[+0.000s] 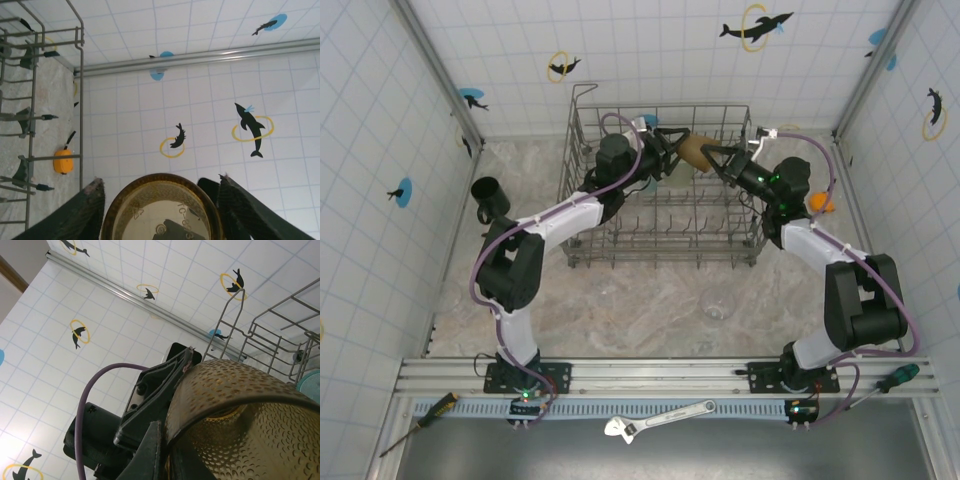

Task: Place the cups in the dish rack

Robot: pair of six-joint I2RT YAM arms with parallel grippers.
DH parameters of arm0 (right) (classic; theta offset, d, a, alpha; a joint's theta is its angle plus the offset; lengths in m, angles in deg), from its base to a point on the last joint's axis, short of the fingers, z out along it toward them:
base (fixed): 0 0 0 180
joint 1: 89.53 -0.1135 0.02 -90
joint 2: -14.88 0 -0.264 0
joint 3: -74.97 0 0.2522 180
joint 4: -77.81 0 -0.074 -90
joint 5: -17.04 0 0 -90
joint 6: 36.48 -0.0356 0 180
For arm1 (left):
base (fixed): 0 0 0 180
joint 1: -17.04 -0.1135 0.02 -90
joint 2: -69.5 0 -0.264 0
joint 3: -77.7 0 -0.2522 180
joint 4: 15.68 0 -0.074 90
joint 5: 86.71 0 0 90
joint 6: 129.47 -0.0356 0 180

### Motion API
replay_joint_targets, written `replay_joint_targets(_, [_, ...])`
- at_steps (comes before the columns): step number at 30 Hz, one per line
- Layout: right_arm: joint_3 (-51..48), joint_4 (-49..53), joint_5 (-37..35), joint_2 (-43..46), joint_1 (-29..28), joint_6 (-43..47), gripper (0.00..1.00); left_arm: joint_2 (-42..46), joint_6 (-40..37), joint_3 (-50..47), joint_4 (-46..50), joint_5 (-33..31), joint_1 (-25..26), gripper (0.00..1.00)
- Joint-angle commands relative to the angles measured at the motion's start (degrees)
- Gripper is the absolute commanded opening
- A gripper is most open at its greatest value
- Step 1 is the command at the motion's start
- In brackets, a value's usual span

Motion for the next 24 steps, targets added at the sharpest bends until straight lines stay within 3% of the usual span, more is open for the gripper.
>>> replay_joint_targets(1, [1.13,-1.99,-0.50,-0.33,-0.43,0.50,0.00,-0.64,-0.21,1.05,-1.99,2.65,1.39,0.66])
replay_joint_targets(4, [1.31,-2.17,-0.68,-0.64,-0.66,0.30,0.00,-0.70,0.01,0.96,-2.26,2.92,1.58,0.70])
replay_joint_targets(6, [1.27,-2.35,-0.72,-0.60,-0.74,0.15,0.00,-0.57,0.06,0.63,-2.40,2.84,1.63,0.67])
replay_joint_targets(15, [1.57,-2.17,-0.32,-0.52,-0.94,0.16,0.00,-1.10,1.31,-0.01,-5.20,3.35,1.67,0.15])
replay_joint_targets(18, [1.53,-1.84,-0.09,-0.27,-0.91,0.37,0.10,-1.25,0.97,0.09,-5.48,3.31,1.69,0.00])
replay_joint_targets(24, [1.14,1.76,0.24,1.95,-0.15,2.61,0.41,-1.60,-3.54,2.65,-1.45,2.29,1.67,0.00])
